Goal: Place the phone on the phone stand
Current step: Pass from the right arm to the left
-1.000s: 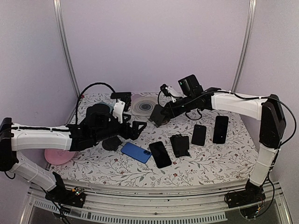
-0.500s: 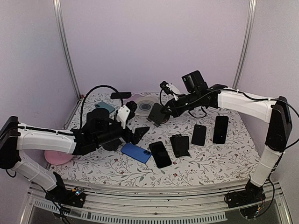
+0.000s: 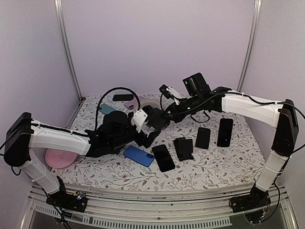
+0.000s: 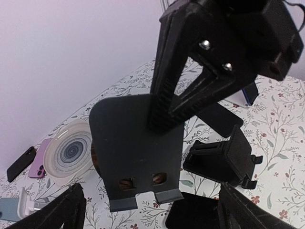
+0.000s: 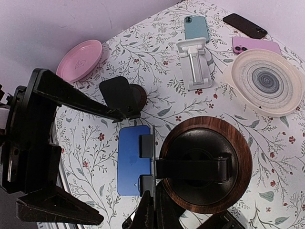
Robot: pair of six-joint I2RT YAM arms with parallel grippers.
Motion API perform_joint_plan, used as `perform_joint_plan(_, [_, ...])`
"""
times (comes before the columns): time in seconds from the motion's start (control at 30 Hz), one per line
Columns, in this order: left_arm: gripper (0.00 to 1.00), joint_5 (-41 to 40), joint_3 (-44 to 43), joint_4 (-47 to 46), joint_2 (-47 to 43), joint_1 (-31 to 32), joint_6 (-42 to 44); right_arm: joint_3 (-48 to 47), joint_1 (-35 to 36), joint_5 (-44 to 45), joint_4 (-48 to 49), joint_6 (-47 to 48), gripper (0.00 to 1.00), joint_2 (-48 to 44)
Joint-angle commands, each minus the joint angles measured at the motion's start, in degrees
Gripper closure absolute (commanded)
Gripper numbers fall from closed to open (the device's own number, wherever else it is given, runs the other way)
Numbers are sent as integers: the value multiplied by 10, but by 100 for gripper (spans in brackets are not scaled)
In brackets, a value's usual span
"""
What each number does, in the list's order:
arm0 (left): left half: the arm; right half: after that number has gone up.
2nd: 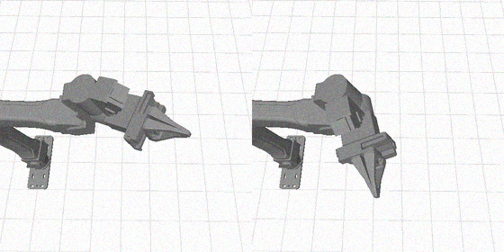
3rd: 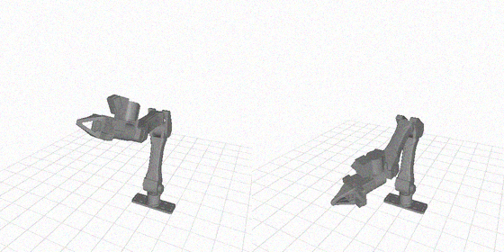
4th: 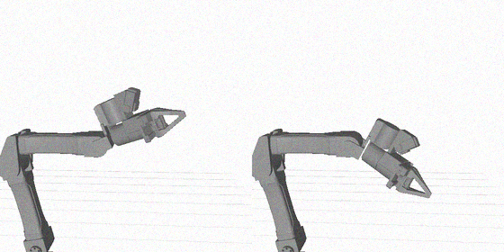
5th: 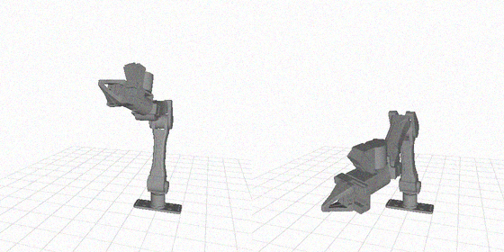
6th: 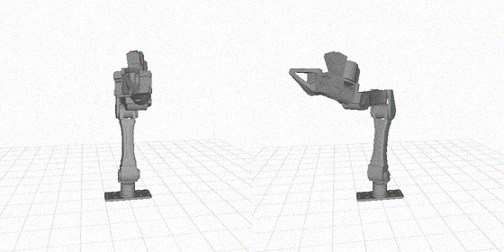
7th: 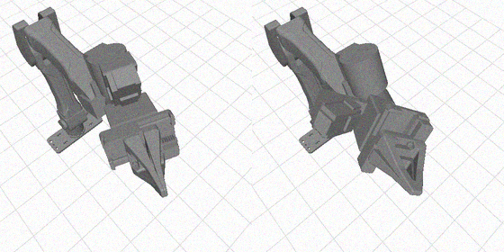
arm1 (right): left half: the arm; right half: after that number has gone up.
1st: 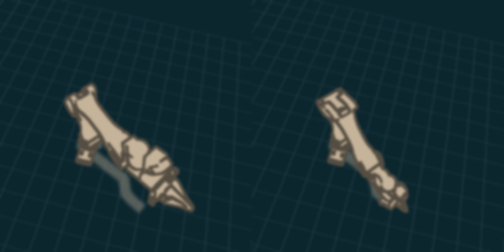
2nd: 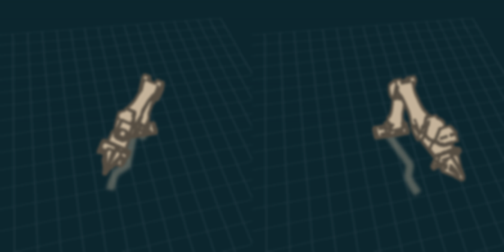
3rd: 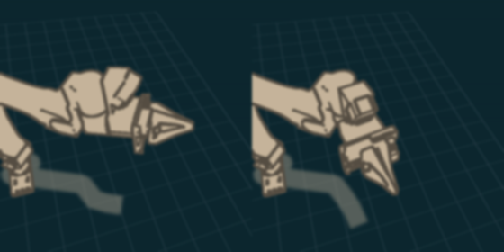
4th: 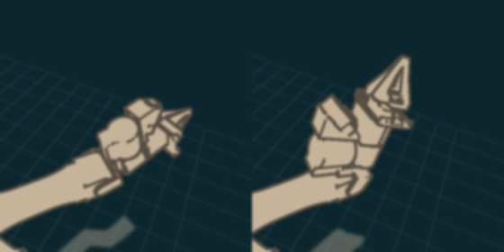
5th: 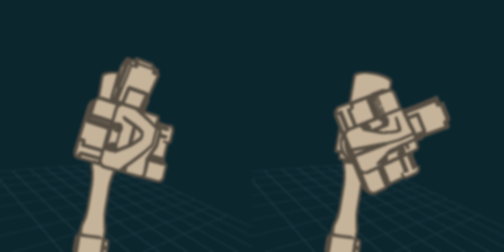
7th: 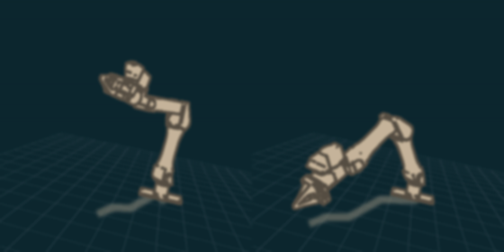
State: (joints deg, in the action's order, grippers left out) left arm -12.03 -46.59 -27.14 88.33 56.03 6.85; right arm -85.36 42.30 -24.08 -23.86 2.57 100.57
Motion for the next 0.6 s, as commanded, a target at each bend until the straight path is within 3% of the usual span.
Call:
perform_joint_plan(0.0, [3,-60,-32,7,17,7,-1,-11,15,-1,8,-11,98,-19])
perform_joint_plan(0.43, [4,-55,-83,18,66,9,-12,-23,26,-8,8,-46,98,-23])
perform_joint_plan(0.57, [9,-64,-100,32,81,9,-16,-28,28,-11,11,-58,98,-22])
